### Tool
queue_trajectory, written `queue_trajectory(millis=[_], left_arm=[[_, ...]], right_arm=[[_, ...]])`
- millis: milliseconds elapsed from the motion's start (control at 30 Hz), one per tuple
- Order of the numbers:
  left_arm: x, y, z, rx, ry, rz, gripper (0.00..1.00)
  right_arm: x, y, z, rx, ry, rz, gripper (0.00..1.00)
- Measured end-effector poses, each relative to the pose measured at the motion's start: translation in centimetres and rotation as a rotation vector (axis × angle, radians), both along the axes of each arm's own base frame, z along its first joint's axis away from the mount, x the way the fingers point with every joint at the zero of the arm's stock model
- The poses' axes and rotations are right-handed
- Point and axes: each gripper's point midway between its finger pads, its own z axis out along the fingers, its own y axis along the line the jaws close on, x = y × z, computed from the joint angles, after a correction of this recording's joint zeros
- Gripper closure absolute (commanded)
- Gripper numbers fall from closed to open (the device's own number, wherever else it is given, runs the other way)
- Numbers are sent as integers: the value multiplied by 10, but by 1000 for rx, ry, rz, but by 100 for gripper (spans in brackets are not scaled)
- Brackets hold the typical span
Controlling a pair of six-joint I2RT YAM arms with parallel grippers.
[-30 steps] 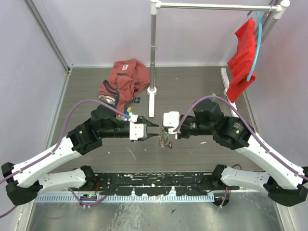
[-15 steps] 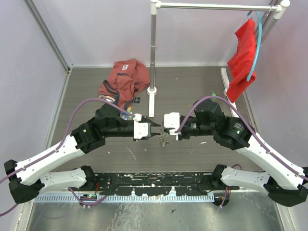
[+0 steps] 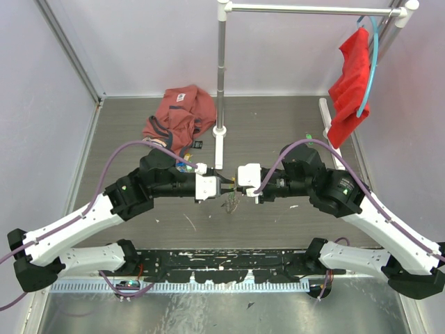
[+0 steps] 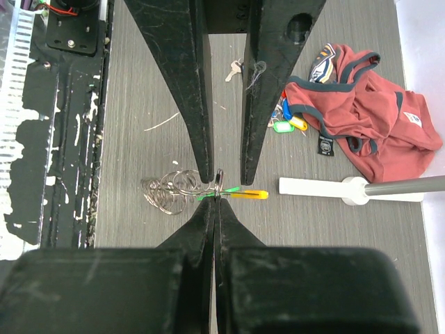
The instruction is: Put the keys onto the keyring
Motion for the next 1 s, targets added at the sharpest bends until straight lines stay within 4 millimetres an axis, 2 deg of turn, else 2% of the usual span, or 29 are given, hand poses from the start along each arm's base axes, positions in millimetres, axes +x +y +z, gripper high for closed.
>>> queue_trajectory(millis=[367, 667, 867, 967, 1000], left_arm=[[-1, -1, -1, 3, 1, -4, 73], [-1, -3, -4, 11, 4, -7, 80], [-2, -5, -3, 11, -1, -13, 87], [-2, -5, -3, 11, -2, -14, 99], [-2, -5, -3, 12, -1, -15, 100]], right_arm=[[-1, 0, 0, 2, 0, 3, 99], [-2, 0, 1, 4, 3, 9, 99], [-2, 0, 3, 13, -4, 9, 99], [-2, 0, 4, 15, -7, 9, 99], [-2, 0, 4, 16, -7, 9, 99]])
